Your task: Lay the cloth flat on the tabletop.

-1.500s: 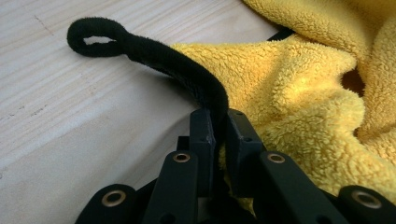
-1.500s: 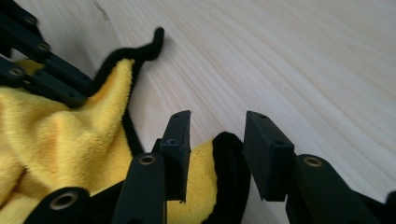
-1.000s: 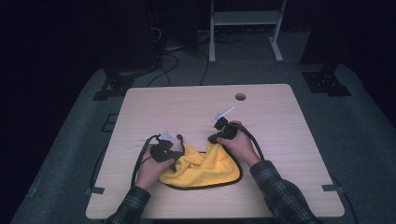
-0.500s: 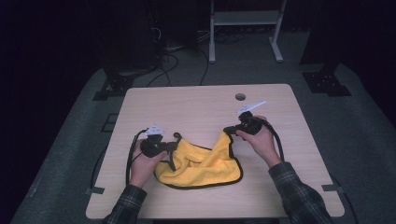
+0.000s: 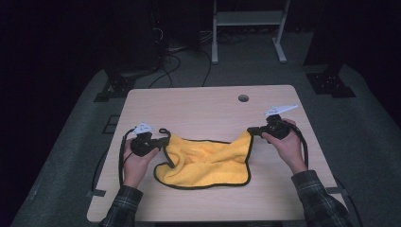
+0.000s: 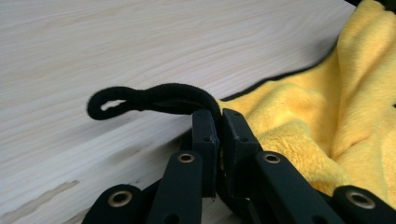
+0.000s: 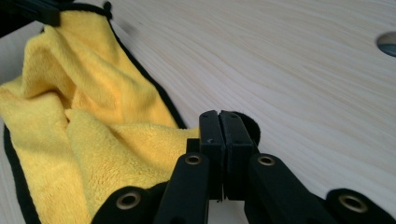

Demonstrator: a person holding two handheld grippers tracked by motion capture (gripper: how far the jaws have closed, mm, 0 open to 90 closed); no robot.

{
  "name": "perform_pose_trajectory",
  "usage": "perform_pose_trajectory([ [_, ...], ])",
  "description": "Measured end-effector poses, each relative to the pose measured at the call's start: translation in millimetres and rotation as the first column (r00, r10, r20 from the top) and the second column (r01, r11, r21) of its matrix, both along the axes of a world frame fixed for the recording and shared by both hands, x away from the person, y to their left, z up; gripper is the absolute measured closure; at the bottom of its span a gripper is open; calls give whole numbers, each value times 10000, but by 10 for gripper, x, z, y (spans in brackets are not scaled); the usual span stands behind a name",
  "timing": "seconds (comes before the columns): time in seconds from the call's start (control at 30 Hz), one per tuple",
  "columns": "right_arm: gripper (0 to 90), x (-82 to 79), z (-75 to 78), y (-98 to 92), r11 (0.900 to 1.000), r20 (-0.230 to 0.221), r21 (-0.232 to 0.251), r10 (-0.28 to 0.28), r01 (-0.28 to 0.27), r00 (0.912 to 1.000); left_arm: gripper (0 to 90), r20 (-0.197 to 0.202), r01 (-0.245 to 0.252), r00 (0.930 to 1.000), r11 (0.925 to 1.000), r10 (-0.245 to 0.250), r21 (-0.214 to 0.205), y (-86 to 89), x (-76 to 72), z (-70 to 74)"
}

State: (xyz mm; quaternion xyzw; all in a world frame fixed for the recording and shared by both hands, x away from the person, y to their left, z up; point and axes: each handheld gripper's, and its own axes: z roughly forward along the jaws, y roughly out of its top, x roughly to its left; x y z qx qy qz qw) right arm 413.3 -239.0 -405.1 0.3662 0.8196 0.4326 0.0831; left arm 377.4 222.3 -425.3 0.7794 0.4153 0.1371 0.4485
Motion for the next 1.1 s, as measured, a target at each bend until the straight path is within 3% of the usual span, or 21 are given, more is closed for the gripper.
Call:
perform_pose_trajectory([
  [0.13,878,-40,-26,-137,9996,-31,-143,-239,239,9997,841,-174,-269,9995,9996,269,14,110,9,-27],
  [0.2,878,-69,-76,-216,9989,-243,-271,-397,390,9989,841,-451,-358,9983,9993,361,66,144,19,-73],
  [0.23,878,-91,-159,-282,9971,-455,-546,-558,533,9974,841,-816,-351,9960,9993,361,136,157,41,-130],
  [0.3,877,-97,-209,-310,9964,-573,-651,-577,540,9967,840,-1018,-379,9940,9990,401,227,151,52,-161],
  [0.33,877,-98,-320,-346,9948,-909,-850,-637,560,9938,836,-1228,-322,9918,9992,348,230,133,67,-200],
  [0.4,876,-93,-355,-350,9941,-997,-949,-625,530,9931,833,-1570,-127,9874,9989,196,451,98,89,-245],
  [0.43,874,-83,-397,-350,9934,-1075,-1028,-613,502,9923,819,-1675,-35,9858,9981,136,609,85,101,-262],
  [0.47,823,-56,-456,-343,9924,-1279,-1128,-631,487,9898,747,-1786,-68,9837,9976,190,685,71,112,-271],
  [0.5,823,-56,-456,-343,9924,-1279,-1128,-631,487,9898,747,-1687,-96,9854,9967,232,810,70,124,-269],
  [0.57,703,-24,-468,-355,9914,-1064,-1100,-825,707,9909,654,-1442,-285,9888,9975,376,646,96,146,-186],
  [0.7,645,15,-435,-398,9931,-861,-644,-1038,985,9909,584,-1162,-491,9918,9977,541,459,111,206,-80],
  [0.77,626,62,-418,-397,9914,-851,-717,-1151,1091,9897,550,-1215,-552,9906,9965,625,625,89,283,-70],
  [0.9,593,154,-454,-362,9903,-823,-659,-1275,1223,9884,524,-1509,-764,9845,9932,891,879,39,440,-185],
  [1.1,577,229,-613,-309,9897,-1192,-956,-1177,1066,9859,499,-1710,-1001,9781,9887,1183,1115,3,588,-340],
])
